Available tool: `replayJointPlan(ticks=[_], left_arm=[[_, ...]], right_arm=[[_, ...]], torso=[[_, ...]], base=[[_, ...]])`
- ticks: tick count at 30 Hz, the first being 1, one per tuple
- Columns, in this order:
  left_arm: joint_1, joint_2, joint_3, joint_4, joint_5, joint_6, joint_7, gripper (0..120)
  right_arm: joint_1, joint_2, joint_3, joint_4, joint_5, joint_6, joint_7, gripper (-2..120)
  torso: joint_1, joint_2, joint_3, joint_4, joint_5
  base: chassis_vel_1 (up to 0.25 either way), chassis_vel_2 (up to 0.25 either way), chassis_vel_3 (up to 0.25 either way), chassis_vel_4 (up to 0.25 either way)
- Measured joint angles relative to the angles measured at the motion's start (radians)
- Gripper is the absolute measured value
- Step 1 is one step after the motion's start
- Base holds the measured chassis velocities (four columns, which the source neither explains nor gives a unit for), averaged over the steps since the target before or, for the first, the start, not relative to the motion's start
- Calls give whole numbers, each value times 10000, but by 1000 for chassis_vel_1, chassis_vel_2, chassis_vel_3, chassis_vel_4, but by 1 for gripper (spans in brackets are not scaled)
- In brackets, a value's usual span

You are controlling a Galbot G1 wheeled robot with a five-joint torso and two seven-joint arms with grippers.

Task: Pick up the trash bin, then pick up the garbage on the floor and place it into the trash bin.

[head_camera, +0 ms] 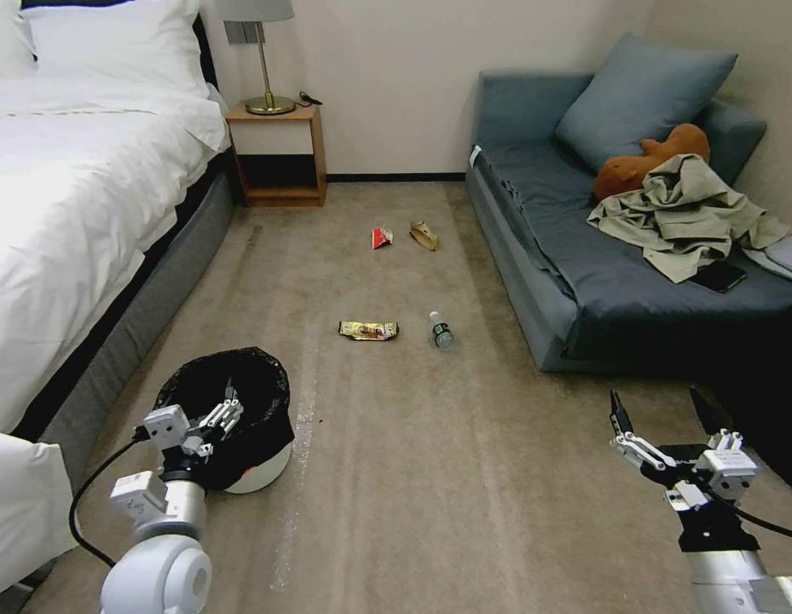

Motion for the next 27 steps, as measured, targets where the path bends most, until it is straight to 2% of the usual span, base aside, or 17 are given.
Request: replayJointPlan(ticks=[3,10,12,13,15,16,20,21,25,27], left_arm=[[-64,79,-45,0,-212,180,-130,100],[-365,580,-452,-83,-1208,918,-632,100],[-547,898,-669,-222,-1827,1410,-883,100],[-547,898,-669,-222,-1827,1410,-883,100],[-796,1370,-984,-272,-2615,2056,-1149,100],[-796,1370,-984,-272,-2615,2056,-1149,100],[-1132,1963,-1397,155,-3386,2777,-1347,100],[-1223,2106,-1518,375,-3448,2979,-1283,100],[-1404,2350,-1660,817,-3387,3178,-1062,100],[-1640,2627,-1760,1225,-3415,3399,-903,100]], right_arm=[[1,-22,-5,0,4,-18,-4,100],[20,-123,-70,23,19,-182,-33,100],[65,-188,-106,-46,19,-217,-33,100],[65,-188,-106,-46,19,-217,-33,100],[103,-221,-150,-130,1,-230,-37,100],[103,-221,-150,-130,1,-230,-37,100],[130,-185,-240,-227,-121,-231,-58,100],[133,-156,-281,-244,-161,-225,-60,100],[132,-112,-330,-270,-219,-207,-64,100],[131,-80,-341,-313,-273,-173,-79,100]], torso=[[0,0,0,0,0],[0,0,0,1,-2],[0,0,0,-1,-1],[0,0,0,-1,-1],[0,0,-1,0,0],[0,0,-1,0,0],[0,0,0,-1,0],[0,0,0,-1,-1],[0,0,0,0,-2],[0,0,0,0,-2]], base=[[0,0,0,0],[0,0,0,0],[0,0,0,0],[0,0,0,0],[0,0,0,0],[0,0,0,0],[0,0,0,0],[0,0,0,0],[0,0,0,0],[0,0,0,0]])
